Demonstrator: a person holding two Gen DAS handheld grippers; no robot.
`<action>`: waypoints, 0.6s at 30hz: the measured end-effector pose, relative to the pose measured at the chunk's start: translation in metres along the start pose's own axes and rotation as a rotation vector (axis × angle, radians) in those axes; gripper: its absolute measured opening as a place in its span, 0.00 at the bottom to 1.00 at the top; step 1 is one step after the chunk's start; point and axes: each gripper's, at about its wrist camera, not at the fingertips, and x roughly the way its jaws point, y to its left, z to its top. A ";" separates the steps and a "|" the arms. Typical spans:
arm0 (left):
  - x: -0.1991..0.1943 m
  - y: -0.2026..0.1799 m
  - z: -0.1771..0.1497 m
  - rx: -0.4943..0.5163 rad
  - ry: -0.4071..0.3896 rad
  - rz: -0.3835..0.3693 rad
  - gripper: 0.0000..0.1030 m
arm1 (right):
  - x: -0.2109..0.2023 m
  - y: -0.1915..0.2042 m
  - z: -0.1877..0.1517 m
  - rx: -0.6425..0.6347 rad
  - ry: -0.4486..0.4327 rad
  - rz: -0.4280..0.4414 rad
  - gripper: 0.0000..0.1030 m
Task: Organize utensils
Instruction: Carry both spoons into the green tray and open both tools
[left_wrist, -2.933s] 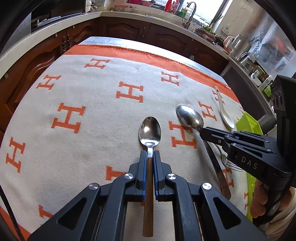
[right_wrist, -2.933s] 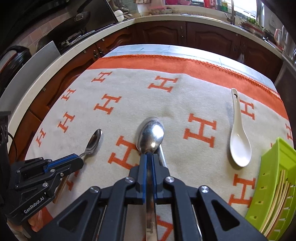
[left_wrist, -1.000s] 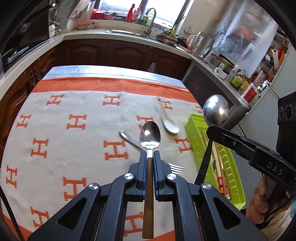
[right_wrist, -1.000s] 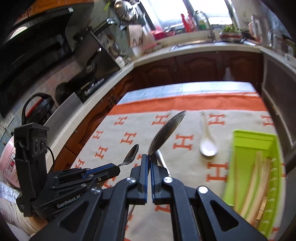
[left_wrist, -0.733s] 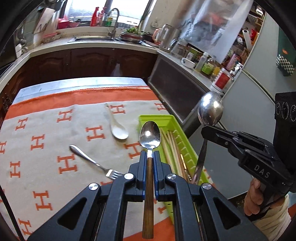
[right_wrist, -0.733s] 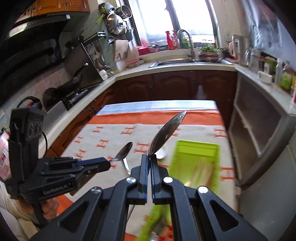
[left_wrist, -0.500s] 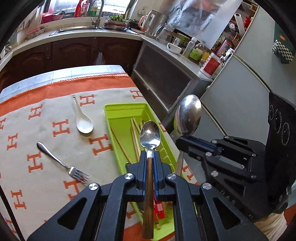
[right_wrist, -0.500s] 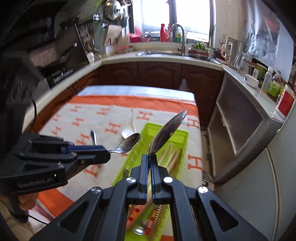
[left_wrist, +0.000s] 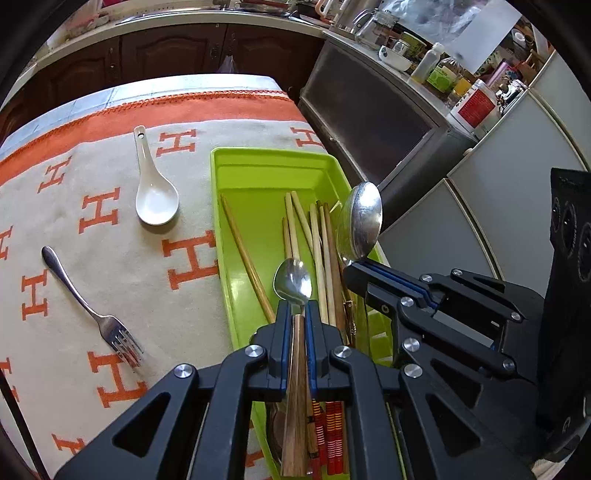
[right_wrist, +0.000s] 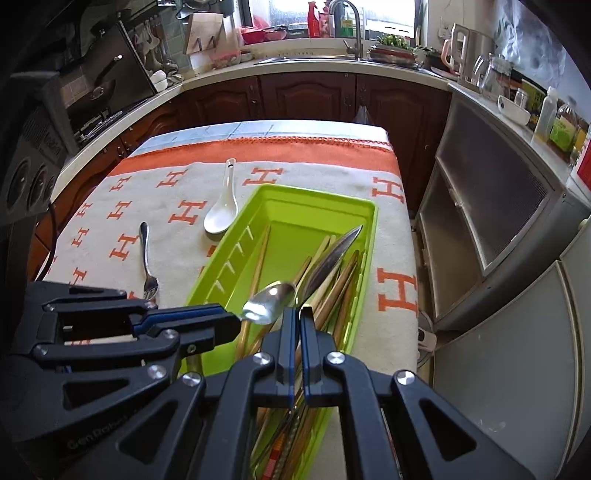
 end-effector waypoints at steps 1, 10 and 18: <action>0.000 0.002 0.000 -0.007 0.001 -0.001 0.06 | 0.004 -0.002 0.002 0.015 0.004 0.005 0.03; -0.019 0.005 0.001 -0.020 -0.005 -0.043 0.21 | 0.018 -0.028 0.016 0.177 0.001 0.056 0.03; -0.050 0.012 -0.001 -0.003 -0.015 -0.039 0.21 | 0.008 -0.024 0.013 0.205 0.009 0.072 0.03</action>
